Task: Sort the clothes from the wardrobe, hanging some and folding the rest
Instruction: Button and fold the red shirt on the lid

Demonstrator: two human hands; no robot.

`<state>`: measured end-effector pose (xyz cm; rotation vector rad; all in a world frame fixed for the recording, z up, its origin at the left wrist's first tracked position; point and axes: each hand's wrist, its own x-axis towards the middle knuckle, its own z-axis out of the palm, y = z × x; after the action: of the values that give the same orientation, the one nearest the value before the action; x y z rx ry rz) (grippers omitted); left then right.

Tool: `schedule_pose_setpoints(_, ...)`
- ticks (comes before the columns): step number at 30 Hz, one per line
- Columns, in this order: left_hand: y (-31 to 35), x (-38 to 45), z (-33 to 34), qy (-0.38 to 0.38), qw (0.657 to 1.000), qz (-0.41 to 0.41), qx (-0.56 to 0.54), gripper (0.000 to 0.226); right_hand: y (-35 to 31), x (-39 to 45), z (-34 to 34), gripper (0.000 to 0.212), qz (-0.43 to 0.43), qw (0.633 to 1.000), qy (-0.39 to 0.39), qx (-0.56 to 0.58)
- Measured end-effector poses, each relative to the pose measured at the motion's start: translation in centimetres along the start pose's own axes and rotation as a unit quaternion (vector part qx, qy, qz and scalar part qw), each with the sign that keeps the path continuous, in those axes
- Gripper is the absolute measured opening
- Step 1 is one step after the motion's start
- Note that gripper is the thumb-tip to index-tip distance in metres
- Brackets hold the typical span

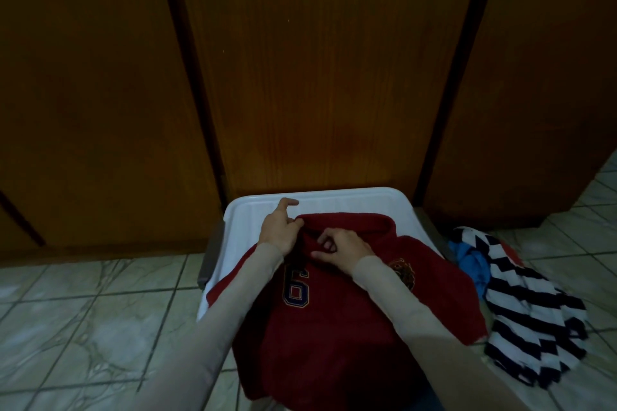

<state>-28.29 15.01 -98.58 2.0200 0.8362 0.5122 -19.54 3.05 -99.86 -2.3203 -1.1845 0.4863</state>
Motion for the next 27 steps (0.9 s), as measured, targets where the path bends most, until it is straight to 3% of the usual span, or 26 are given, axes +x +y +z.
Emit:
schedule_pose_setpoints(4, 0.6, 0.4, 0.2, 0.001, 1.000, 0.008, 0.008, 0.030, -0.1, -0.4, -0.2, 0.043, 0.009, 1.000, 0.002, 0.000)
schedule_pose_setpoints(9, 1.3, 1.2, 0.0, -0.005, 0.999, 0.013, 0.045, 0.032, -0.3, -0.4, -0.2, 0.039, -0.004, 0.999, -0.004, -0.039)
schedule_pose_setpoints(14, 2.0, 1.8, -0.7, 0.010, 0.996, 0.006, 0.087, 0.031, -0.1, -0.1, 0.2, 0.064, 0.016, 0.997, -0.003, -0.075)
schedule_pose_setpoints(17, 2.2, 2.3, -0.7, 0.024, 0.995, -0.011, 0.100, 0.028, 0.2, -0.1, 0.3, 0.061, 0.021, 0.999, -0.001, -0.049)
schedule_pose_setpoints(20, 1.8, 2.8, -0.1, 0.021, 0.999, -0.038, 0.027, 0.024, 0.1, -0.4, -0.3, 0.053, 0.002, 1.000, 0.001, 0.000)
schedule_pose_setpoints(23, 0.9, 2.6, 0.5, -0.001, 0.998, -0.046, -0.041, 0.026, 0.5, -0.6, -0.5, 0.045, -0.008, 1.000, -0.003, 0.005)
schedule_pose_setpoints(27, -0.8, 2.3, 1.3, -0.050, 0.998, -0.035, -0.021, 0.035, 0.9, -0.6, 0.0, 0.043, -0.012, 1.000, -0.010, 0.005)
